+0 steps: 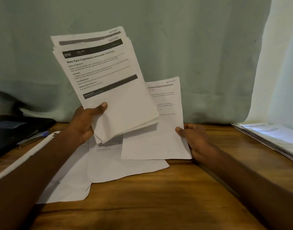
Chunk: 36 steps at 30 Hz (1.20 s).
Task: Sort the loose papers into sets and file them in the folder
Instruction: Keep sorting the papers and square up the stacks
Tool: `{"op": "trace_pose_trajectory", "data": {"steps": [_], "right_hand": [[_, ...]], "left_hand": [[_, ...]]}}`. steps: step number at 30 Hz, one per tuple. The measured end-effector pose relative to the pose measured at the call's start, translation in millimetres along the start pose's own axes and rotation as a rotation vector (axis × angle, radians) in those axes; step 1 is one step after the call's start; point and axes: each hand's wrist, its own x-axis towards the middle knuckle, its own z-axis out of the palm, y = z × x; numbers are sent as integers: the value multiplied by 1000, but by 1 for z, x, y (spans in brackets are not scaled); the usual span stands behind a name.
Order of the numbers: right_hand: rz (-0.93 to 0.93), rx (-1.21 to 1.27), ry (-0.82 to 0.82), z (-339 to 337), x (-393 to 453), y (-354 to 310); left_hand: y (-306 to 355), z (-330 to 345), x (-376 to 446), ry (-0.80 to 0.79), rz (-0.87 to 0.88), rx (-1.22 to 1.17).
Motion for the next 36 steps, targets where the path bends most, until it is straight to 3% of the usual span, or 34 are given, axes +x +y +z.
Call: {"op": "trace_pose_trajectory", "data": {"steps": [6, 11, 15, 24, 32, 36], "right_hand": [[-79, 156, -40, 2, 0, -11], [-142, 210, -102, 4, -4, -18], [-153, 258, -185, 6, -8, -20], [-137, 238, -295, 12, -17, -22], [-399, 145, -122, 13, -23, -27], [-389, 114, -192, 18, -28, -22]], "left_hand": [[-12, 16, -10, -206, -27, 82], [-16, 26, -10, -113, 46, 251], [-22, 33, -13, -173, 39, 267], [-22, 39, -17, -52, 60, 348], [-11, 47, -25, -221, 204, 303], [-16, 45, -24, -259, 181, 328]]}}
